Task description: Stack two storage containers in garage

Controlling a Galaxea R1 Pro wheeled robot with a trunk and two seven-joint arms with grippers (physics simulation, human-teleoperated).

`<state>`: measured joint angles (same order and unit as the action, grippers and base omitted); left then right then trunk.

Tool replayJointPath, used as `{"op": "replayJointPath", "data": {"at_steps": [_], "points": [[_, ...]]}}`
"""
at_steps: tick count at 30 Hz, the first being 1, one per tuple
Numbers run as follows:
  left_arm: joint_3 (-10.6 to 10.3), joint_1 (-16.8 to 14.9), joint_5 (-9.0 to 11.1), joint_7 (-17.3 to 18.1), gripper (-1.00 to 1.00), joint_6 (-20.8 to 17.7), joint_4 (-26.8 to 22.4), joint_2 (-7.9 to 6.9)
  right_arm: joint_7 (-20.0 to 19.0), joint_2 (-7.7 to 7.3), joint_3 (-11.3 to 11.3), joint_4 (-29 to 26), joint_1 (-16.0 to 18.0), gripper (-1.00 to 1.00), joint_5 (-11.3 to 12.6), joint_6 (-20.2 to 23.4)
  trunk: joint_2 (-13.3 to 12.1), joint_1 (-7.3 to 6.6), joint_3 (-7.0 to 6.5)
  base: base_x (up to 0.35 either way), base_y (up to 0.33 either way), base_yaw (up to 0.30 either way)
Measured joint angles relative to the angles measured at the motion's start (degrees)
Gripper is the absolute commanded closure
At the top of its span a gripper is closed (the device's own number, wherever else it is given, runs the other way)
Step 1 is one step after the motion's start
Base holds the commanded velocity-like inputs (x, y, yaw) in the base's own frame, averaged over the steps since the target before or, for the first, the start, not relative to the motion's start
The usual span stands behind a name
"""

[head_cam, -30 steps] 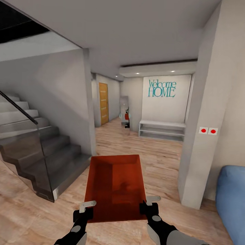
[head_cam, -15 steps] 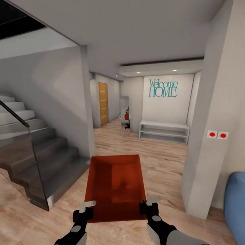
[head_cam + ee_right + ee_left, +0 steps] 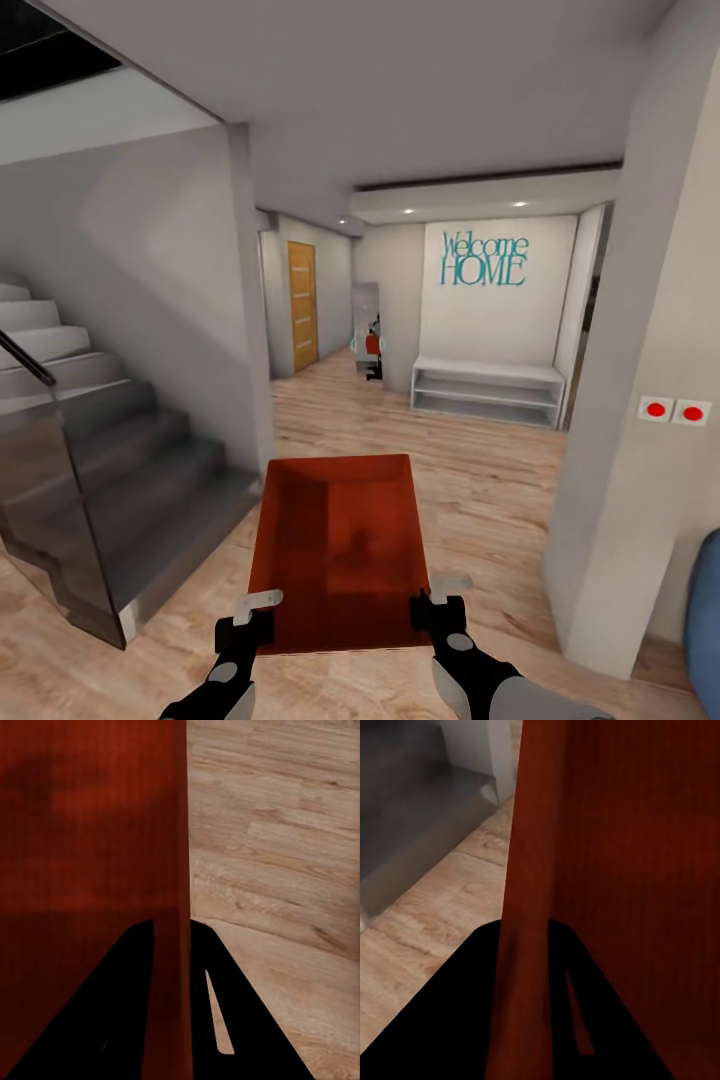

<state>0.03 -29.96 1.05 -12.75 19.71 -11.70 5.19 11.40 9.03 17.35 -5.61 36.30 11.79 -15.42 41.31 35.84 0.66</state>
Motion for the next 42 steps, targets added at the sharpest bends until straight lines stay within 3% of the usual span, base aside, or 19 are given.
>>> {"op": "replayJointPath", "data": {"at_steps": [42], "points": [[0.13,-0.02,-0.25,0.14,1.0,-0.11,0.02,-0.08,0.18,0.06,0.74,0.07,0.01,1.0,0.84,-0.03,0.0,0.0,0.0,0.323,0.0,-0.008]]}}
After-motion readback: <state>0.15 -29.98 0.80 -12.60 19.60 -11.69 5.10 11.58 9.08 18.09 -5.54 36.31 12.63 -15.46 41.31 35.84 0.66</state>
